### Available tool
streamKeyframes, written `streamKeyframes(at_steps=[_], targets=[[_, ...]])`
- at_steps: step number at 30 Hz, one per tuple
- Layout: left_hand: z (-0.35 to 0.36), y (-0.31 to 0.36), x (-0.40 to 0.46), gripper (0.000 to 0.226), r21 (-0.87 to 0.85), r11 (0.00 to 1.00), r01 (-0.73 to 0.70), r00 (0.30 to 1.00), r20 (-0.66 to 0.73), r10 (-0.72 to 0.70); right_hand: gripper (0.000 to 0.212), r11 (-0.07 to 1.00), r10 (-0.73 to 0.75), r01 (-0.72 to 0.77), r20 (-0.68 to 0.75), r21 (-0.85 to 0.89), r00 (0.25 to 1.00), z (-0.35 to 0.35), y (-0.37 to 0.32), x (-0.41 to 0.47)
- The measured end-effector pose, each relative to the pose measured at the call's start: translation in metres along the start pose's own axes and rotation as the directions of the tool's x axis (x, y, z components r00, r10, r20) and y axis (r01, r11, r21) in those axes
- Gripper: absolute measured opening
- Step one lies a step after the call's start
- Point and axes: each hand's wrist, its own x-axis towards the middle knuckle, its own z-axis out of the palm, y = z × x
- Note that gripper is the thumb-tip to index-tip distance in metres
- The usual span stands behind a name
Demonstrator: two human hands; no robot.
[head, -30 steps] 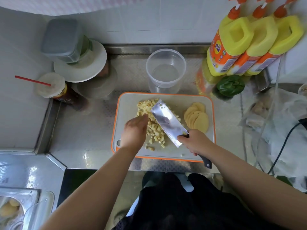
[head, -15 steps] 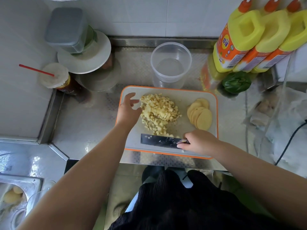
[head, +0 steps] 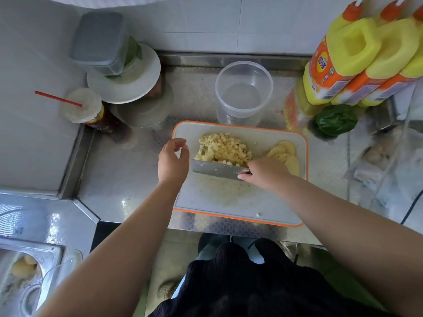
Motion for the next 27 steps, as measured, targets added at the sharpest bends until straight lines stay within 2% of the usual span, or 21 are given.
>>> streamKeyframes(at_steps=[6, 9, 11, 12, 13, 14, 15, 16, 17, 19, 21, 22, 27], targets=[[-0.004, 0.012, -0.001, 0.017, 0.015, 1.000, -0.004, 1.000, -0.012, 0.004, 0.046, 0.999, 0.022, -0.022, 0.012, 0.046, 1.000, -0.010, -0.007, -0.005], [-0.008, 0.016, -0.002, 0.023, 0.039, 0.998, -0.039, 0.999, -0.024, 0.040, 0.043, 0.990, -0.001, 0.003, -0.017, 0.140, 1.000, -0.017, -0.008, -0.020], [-0.008, 0.020, -0.007, 0.028, 0.068, 0.993, -0.101, 0.995, -0.003, 0.101, 0.039, 0.984, 0.006, -0.001, -0.030, 0.175, 1.000, -0.023, -0.009, -0.030], [-0.009, 0.023, -0.010, 0.030, 0.104, 0.974, -0.203, 0.979, -0.001, 0.204, 0.038, 0.983, 0.013, -0.008, -0.026, 0.184, 1.000, -0.026, -0.010, -0.034], [-0.010, 0.025, -0.014, 0.032, 0.158, 0.920, -0.358, 0.932, 0.008, 0.362, 0.036, 0.981, 0.019, -0.015, -0.018, 0.193, 1.000, -0.028, -0.011, -0.038], [-0.010, 0.027, -0.019, 0.035, 0.214, 0.820, -0.530, 0.845, 0.049, 0.533, 0.035, 0.978, 0.024, -0.021, -0.012, 0.208, 1.000, -0.030, -0.012, -0.041], [-0.008, 0.028, -0.025, 0.039, 0.251, 0.685, -0.684, 0.724, 0.120, 0.679, 0.034, 0.974, 0.025, -0.022, -0.010, 0.225, 1.000, -0.032, -0.013, -0.043], [-0.005, 0.028, -0.033, 0.045, 0.268, 0.550, -0.791, 0.605, 0.213, 0.767, 0.032, 0.972, 0.023, -0.019, -0.014, 0.234, 1.000, -0.033, -0.014, -0.045], [0.000, 0.029, -0.041, 0.052, 0.281, 0.442, -0.852, 0.517, 0.315, 0.796, 0.032, 0.973, 0.018, -0.012, -0.022, 0.231, 1.000, -0.035, -0.015, -0.047], [0.010, 0.029, -0.054, 0.073, 0.329, 0.294, -0.897, 0.430, 0.504, 0.749, 0.035, 0.980, 0.006, 0.004, -0.046, 0.197, 0.999, -0.038, -0.018, -0.050], [0.021, 0.028, -0.059, 0.093, 0.390, 0.199, -0.899, 0.419, 0.634, 0.650, 0.044, 0.985, 0.005, 0.009, -0.083, 0.174, 0.997, -0.039, -0.021, -0.051], [0.025, 0.028, -0.058, 0.102, 0.408, 0.184, -0.894, 0.430, 0.671, 0.604, 0.045, 0.984, 0.013, 0.005, -0.098, 0.178, 0.995, -0.039, -0.021, -0.052], [0.036, 0.033, -0.050, 0.118, 0.520, 0.223, -0.825, 0.559, 0.687, 0.465, 0.037, 0.981, 0.028, -0.005, -0.119, 0.195, 0.992, -0.039, -0.015, -0.059]])
